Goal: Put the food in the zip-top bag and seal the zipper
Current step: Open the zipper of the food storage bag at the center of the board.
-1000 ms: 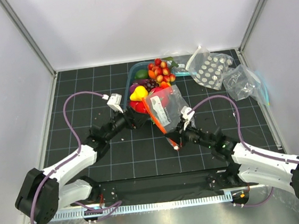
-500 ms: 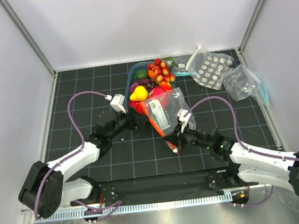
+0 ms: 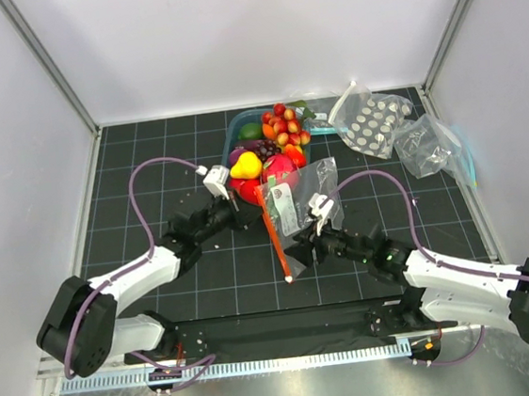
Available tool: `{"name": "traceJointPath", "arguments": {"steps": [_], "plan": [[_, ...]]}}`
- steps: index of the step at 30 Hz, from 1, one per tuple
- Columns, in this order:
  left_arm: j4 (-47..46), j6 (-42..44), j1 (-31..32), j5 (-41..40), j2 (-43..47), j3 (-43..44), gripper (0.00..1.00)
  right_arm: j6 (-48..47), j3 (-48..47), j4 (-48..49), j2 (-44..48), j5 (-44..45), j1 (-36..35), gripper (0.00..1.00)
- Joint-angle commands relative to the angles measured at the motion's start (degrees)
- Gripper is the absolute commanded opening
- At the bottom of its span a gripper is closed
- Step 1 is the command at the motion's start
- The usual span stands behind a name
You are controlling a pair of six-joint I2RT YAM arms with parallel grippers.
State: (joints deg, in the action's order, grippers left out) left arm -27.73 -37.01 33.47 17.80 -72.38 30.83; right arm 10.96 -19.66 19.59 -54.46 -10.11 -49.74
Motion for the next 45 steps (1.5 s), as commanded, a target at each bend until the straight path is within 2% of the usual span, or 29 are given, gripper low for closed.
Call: {"name": "traceJointPath", "arguments": {"steps": [1, 3, 6, 18, 23, 25, 26, 28, 29, 31, 34, 37, 42, 43, 44, 45], "plan": [[-3.39, 1.24, 1.24, 2.68, 0.92, 1.87, 0.00, -0.06, -3.71, -2.09, 1.81, 3.86, -0.36, 0.55], [-3.39, 1.86, 2.47, 2.06, 1.19, 1.87, 0.00, 0.29, -5.03, -4.55, 2.16, 5.71, -0.45, 0.61], [-3.39, 2.03, 3.61, 2.06, 1.36, 2.04, 0.00, 0.11, -7.49, -8.77, 2.16, 8.60, -1.15, 0.63], [-3.04, 3.18, 5.72, 1.71, 2.15, 2.39, 0.00, 0.20, -14.78, -13.18, -7.15, 16.78, -4.31, 0.67], [-2.77, 3.44, 6.16, 1.45, 2.51, 2.48, 0.00, 0.29, -16.90, -15.46, -10.49, 24.76, -6.95, 0.68], [-2.68, 3.53, 6.25, 1.36, 2.42, 2.57, 0.00, 0.64, -16.73, -15.38, -10.32, 26.01, -7.48, 0.58], [-2.51, 3.53, 6.25, 1.27, 2.51, 2.57, 0.00, 0.81, -16.55, -15.29, -10.14, 26.63, -7.48, 0.49], [-2.42, 3.62, 6.17, 1.18, 2.33, 2.57, 0.00, 1.25, -16.03, -15.29, -9.53, 27.51, -7.39, 0.38], [-2.33, 3.62, 6.16, 1.09, 2.33, 2.66, 0.00, 1.43, -15.85, -15.20, -8.83, 28.47, -7.48, 0.26], [-2.16, 3.79, 6.25, 1.01, 2.24, 2.66, 0.00, 1.78, -15.32, -15.46, -7.78, 28.83, -7.48, 0.18], [-1.63, 4.05, 6.25, 0.13, 2.16, 2.74, 0.00, 2.13, -14.27, -15.73, -5.23, 28.39, -7.48, 0.16], [-0.14, 4.41, 6.25, -1.10, 1.72, 3.36, 0.00, 2.48, -13.56, -16.95, -2.50, 29.70, -7.57, 0.08], [2.24, 4.67, 6.34, -1.37, 0.05, 4.94, 0.02, 3.98, -14.18, -20.72, 1.10, 32.69, -7.48, 0.01], [2.32, 4.67, 6.51, -1.11, -0.04, 4.94, 0.05, 4.07, -14.44, -21.17, 1.28, 33.31, -7.48, 0.01], [2.33, 4.58, 6.60, -1.02, -0.13, 5.12, 0.19, 4.33, -14.70, -21.52, 1.37, 33.57, -7.48, 0.01], [2.24, 4.67, 6.78, -0.84, -0.22, 5.21, 0.28, 4.51, -15.23, -21.96, 1.37, 33.75, -7.48, 0.01]]}}
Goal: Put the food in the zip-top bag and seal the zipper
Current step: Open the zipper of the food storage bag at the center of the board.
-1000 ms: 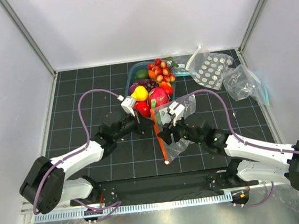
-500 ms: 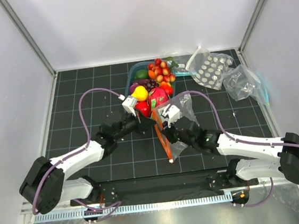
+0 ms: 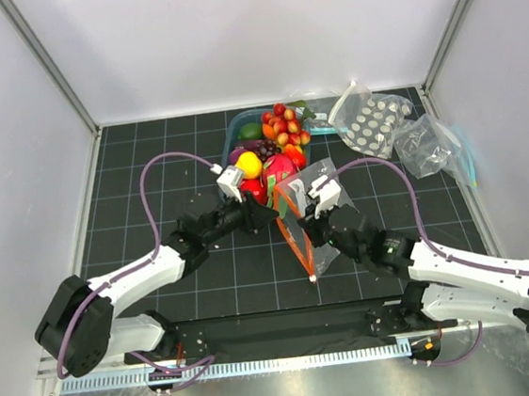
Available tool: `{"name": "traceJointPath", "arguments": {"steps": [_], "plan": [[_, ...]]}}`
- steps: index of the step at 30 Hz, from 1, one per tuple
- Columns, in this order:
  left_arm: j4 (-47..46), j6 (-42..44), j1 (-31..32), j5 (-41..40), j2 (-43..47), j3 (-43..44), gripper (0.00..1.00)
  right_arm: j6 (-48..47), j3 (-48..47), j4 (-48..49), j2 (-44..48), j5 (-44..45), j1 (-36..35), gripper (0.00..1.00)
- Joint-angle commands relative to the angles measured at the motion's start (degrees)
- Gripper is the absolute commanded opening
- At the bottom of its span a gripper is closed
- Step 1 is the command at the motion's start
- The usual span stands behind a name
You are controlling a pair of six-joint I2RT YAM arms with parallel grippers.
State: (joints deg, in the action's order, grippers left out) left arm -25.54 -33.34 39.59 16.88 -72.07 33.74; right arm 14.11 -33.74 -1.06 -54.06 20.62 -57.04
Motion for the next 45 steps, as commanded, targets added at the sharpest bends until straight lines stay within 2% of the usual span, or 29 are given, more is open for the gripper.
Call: {"name": "traceJointPath", "arguments": {"steps": [1, 2, 5, 13, 21, 24, 25, 27, 28, 32, 36, 37, 39, 40, 45], "plan": [[0.05, 1.00, 1.18, 0.25, -0.52, 2.30, 0.37, 1.45, -1.42, -1.23, 0.63, 3.54, -0.09, 0.01], [-0.04, 1.17, 1.54, 0.25, -0.44, 2.30, 0.55, 1.53, -1.94, -1.40, 0.45, 3.72, -0.18, 0.01], [-0.56, 1.70, 2.85, 1.22, 0.00, 2.30, 0.68, 1.97, -2.65, -1.31, -0.43, 4.51, -0.18, 0.01], [-0.74, 1.70, 4.88, 1.31, -2.19, 3.35, 0.69, 3.38, -4.23, -0.08, -0.52, 5.30, -0.18, 0.01], [1.19, 1.88, 5.84, -1.07, -4.48, 4.76, 0.61, 4.61, -5.11, -0.43, 1.94, 4.87, -0.18, 0.01], [1.28, 2.05, 5.76, -1.06, -4.57, 4.85, 0.48, 4.87, -5.64, -1.57, 2.82, 4.78, -0.18, 0.01], [1.37, 2.14, 5.76, -1.15, -4.57, 4.93, 0.37, 4.96, -5.73, -1.84, 3.00, 4.78, -0.18, 0.01], [1.89, 2.40, 5.85, -1.24, -4.48, 5.02, 0.25, 5.40, -5.99, -2.98, 3.44, 5.48, -0.18, 0.01], [2.25, 2.58, 5.85, -1.41, -4.31, 5.20, 0.16, 5.58, -6.34, -4.29, 4.05, 6.53, -0.18, 0.01], [5.67, 3.98, 5.85, -2.29, -2.64, 6.16, 0.00, 6.90, -7.48, -8.95, 5.89, 10.66, -0.18, 0.01], [13.39, 5.74, 5.85, -6.32, 1.49, 8.27, 0.00, 8.04, -9.59, -15.19, 8.62, 13.74, -0.18, 0.01], [18.28, 5.83, 5.76, -7.38, 3.32, 10.36, 0.00, 8.30, -11.07, -17.90, 9.15, 13.74, -0.18, 0.01], [24.63, 6.36, 5.76, -9.15, 5.18, 13.36, 0.00, 8.39, -12.49, -20.02, 10.03, 12.34, -0.09, 0.01], [30.66, 6.36, 5.84, -9.41, 6.93, 16.24, 0.00, 8.39, -13.89, -20.99, 10.12, 11.47, -0.09, 0.02], [44.85, 2.68, 5.93, -14.59, 13.00, 23.46, 0.00, 8.57, -18.20, -20.04, 6.53, 2.69, -0.18, 0.04]]}}
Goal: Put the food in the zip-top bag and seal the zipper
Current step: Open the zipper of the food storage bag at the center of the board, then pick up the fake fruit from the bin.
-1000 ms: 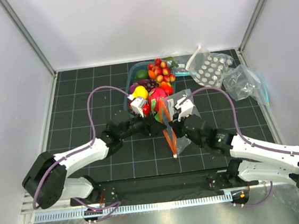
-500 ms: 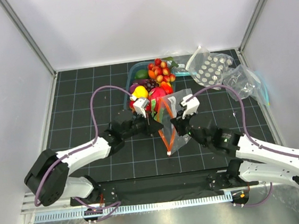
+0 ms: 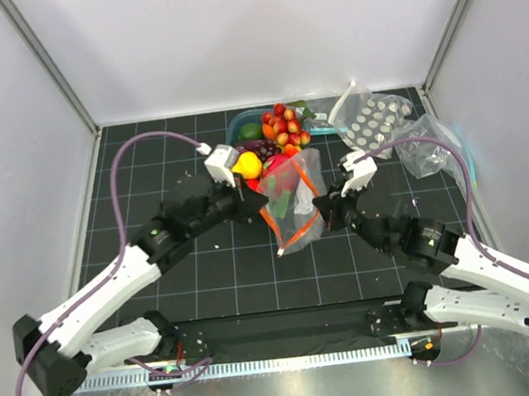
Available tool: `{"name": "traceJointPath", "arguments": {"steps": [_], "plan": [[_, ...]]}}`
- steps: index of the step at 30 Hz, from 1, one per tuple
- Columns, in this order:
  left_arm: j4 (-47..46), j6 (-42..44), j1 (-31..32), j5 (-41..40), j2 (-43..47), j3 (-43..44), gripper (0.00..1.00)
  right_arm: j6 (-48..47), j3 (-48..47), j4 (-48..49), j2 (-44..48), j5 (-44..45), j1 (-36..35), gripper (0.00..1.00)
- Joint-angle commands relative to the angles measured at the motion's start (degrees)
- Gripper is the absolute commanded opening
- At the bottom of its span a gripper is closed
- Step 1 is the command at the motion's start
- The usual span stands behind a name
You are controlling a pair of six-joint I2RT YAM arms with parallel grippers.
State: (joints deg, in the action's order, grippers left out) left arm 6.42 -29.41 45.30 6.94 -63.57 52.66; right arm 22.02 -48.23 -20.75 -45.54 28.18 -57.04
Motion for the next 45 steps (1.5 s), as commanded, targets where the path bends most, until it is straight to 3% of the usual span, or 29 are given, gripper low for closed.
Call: {"name": "traceJointPath", "arguments": {"steps": [1, 5, 9, 19, 23, 28, 34, 38, 45], "plan": [[14.92, -2.92, 0.23, -5.26, 5.64, 5.34, 0.00, 0.74, -5.02, 1.14, -2.88, -5.85, -0.18, 0.04], [23.89, -3.99, 0.14, -6.41, 10.39, 9.47, 0.00, 0.66, -9.51, 4.75, -8.68, -11.47, -0.18, 0.04], [37.13, -2.32, 0.14, -12.90, 12.77, 17.88, 0.00, 0.83, -14.61, 7.83, -15.18, -16.75, -0.18, 0.03], [57.90, -0.65, 0.14, -32.94, 8.74, 29.69, 0.00, 4.52, -19.10, 19.42, -29.95, -24.67, -0.18, 0.01], [58.10, -0.65, 0.14, -38.31, 6.19, 28.38, 0.00, 5.49, -18.75, 20.05, -33.90, -22.57, -0.09, 0.13], [51.34, -2.05, 0.14, -38.32, 2.49, 20.30, 0.00, 6.72, -12.08, 23.38, -34.18, -15.80, 1.31, 0.16], [40.08, -1.71, 0.14, -33.59, -1.99, 14.75, 0.00, 9.44, -3.73, 27.42, -32.69, -14.48, 4.56, 0.19], [39.11, -1.62, 0.23, -32.95, -4.02, 15.54, 0.00, 9.18, -0.03, 29.63, -30.24, -13.68, 5.00, 0.52], [42.79, -0.57, 0.14, -37.78, -2.44, 17.73, 0.00, 6.55, 2.26, 27.79, -24.34, -12.36, 5.00, 0.67]]}}
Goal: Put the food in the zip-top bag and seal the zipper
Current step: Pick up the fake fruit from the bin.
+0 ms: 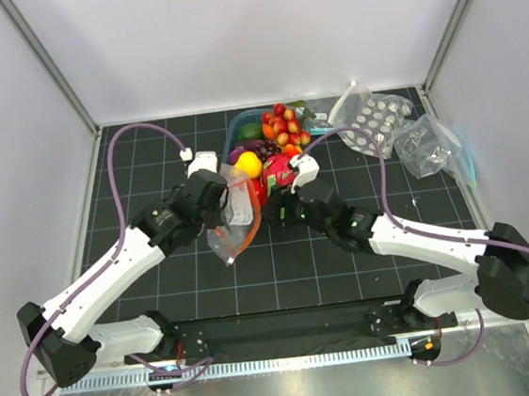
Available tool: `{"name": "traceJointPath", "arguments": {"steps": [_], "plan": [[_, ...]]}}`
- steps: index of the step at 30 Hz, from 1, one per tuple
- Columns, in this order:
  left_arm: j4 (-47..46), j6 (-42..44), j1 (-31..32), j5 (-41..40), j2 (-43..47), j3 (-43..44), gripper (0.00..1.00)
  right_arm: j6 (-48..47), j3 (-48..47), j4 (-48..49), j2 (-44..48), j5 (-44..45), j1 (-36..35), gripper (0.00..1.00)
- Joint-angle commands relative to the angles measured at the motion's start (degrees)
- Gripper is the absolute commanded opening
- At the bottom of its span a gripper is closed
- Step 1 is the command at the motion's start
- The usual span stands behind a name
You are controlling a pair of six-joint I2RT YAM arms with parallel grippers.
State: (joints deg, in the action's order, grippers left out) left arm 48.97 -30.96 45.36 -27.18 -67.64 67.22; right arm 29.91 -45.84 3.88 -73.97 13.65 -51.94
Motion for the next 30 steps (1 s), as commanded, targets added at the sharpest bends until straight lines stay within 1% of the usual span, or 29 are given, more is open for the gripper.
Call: {"name": "traceJointPath", "arguments": {"steps": [1, 2, 4, 5, 8, 12, 13, 14, 15, 17, 21, 24, 25, 26, 30], "plan": [[1.38, 1.16, 0.08, -4.80, 1.54, 3.88, 0.00, -1.52, -0.21, 2.80, 4.45, 1.91, -0.18, 0.70], [4.78, 1.25, 0.08, -6.81, 0.85, 5.62, 0.00, -1.87, -0.30, 2.45, 4.89, 1.65, -0.09, 0.71], [8.58, 0.64, 0.08, -9.55, 0.32, 7.65, 0.00, -1.87, -1.00, 1.05, 5.33, 1.47, -0.09, 0.74], [13.12, -0.23, 0.08, -12.43, -0.82, 10.36, 0.00, -2.14, -1.26, 0.69, 5.33, 1.12, -0.18, 0.75], [18.78, -1.91, 0.08, -14.47, -2.76, 15.11, 0.00, -2.14, -1.53, -0.01, 5.51, 1.38, -0.09, 0.77], [28.87, -3.40, 0.08, -19.65, -5.65, 20.22, 0.00, -2.22, -3.01, -3.51, 4.98, 4.45, -0.09, 0.78], [30.47, -4.01, 0.08, -20.45, -6.19, 20.84, 0.00, -2.05, -3.28, -5.62, 4.81, 6.81, -0.09, 0.84], [31.53, -4.28, 0.08, -21.24, -6.80, 21.80, 0.00, -2.05, -3.81, -7.38, 4.72, 7.96, 0.00, 0.87], [33.10, -4.72, 0.08, -22.03, -7.76, 22.16, 0.00, -1.88, -3.99, -8.09, 4.80, 9.02, 0.09, 0.93], [33.03, -4.99, 0.16, -23.27, -8.47, 21.82, 0.00, -1.44, -4.25, -9.15, 4.80, 11.66, 0.44, 1.00], [31.63, -4.99, 0.08, -22.13, -11.80, 20.58, 0.00, -1.08, -6.01, -11.70, 2.61, 13.33, 1.14, 1.00], [26.37, -2.45, 0.16, -17.66, -13.04, 18.21, 0.00, -0.82, -7.41, -11.88, -0.20, 14.38, 1.23, 0.99], [22.70, -1.66, 0.08, -16.43, -13.40, 16.64, 0.00, -0.82, -7.68, -11.53, -1.07, 14.30, 1.40, 0.99], [21.36, -1.21, 0.08, -14.33, -13.57, 16.02, 0.00, -0.82, -8.38, -10.83, -2.56, 13.69, 1.58, 1.00], [16.25, 0.20, 0.08, -10.53, -14.89, 13.90, 0.00, 0.14, -11.01, -10.91, -7.49, 13.86, 2.37, 0.99]]}}
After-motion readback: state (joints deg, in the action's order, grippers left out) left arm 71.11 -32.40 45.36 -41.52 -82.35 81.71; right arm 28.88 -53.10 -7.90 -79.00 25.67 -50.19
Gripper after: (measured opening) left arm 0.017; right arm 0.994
